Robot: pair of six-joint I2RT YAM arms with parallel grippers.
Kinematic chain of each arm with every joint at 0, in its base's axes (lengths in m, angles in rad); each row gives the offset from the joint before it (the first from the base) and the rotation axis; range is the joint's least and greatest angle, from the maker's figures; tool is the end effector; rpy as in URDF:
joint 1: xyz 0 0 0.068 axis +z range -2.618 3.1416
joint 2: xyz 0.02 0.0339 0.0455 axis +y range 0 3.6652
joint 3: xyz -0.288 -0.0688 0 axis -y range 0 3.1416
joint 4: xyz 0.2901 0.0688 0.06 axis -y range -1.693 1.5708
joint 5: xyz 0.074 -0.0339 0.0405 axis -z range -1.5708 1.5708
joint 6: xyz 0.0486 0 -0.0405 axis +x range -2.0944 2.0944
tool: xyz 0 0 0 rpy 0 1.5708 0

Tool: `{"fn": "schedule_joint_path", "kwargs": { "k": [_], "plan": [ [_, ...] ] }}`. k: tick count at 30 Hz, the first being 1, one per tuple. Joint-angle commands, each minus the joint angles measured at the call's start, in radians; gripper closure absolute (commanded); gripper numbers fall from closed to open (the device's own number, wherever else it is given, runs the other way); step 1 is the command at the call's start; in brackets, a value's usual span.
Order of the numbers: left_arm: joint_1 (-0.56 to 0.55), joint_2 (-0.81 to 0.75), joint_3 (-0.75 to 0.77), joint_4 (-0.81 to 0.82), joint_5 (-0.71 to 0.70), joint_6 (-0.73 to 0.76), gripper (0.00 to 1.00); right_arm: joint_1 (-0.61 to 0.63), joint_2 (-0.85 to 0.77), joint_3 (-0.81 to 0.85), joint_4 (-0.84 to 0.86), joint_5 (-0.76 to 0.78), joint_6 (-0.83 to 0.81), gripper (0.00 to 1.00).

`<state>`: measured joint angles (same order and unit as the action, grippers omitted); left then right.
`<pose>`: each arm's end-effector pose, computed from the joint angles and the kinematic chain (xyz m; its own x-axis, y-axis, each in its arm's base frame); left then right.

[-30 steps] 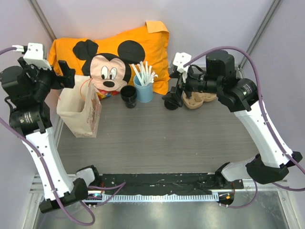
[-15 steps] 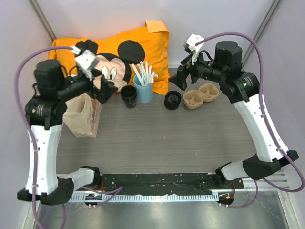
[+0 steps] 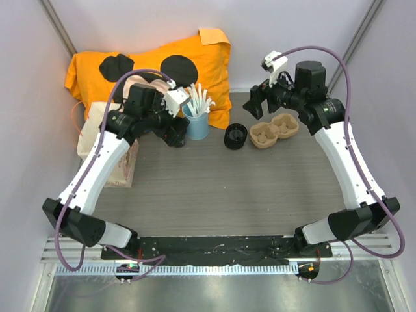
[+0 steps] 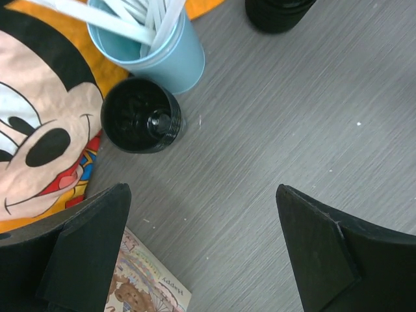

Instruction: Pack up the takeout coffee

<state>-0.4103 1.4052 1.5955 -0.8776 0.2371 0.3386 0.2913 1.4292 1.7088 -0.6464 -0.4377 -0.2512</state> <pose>0.3070 -0.1460 0.4344 -0.3647 0.5107 -0.7786 0.7160 0.6884 0.1162 0.3311 0.1208 0.4940 -0.1739 -0.2872 -0.9420 -0.7044 0.7047 -0.0848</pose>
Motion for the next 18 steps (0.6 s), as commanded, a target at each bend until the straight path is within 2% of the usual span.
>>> {"fn": "schedule_joint_path", "kwargs": {
  "k": [1, 9, 14, 18],
  "plan": [
    [-0.002, 0.021, -0.038, 0.133, -0.039, 0.027, 0.00, -0.011, 0.013, -0.073, 0.091, 0.045, 0.018, 0.10],
    [-0.001, 0.139, -0.065, 0.209, -0.032, 0.106, 0.06, -0.015, -0.013, -0.186, 0.175, 0.028, 0.035, 0.10],
    [0.001, 0.242, -0.016, 0.189, -0.024, 0.165, 0.26, -0.029, -0.036, -0.251, 0.206, 0.016, 0.026, 0.10],
    [0.007, 0.325, 0.043, 0.178, -0.025, 0.186, 0.34, -0.061, -0.059, -0.284, 0.226, -0.010, 0.029, 0.10]
  ]
}}
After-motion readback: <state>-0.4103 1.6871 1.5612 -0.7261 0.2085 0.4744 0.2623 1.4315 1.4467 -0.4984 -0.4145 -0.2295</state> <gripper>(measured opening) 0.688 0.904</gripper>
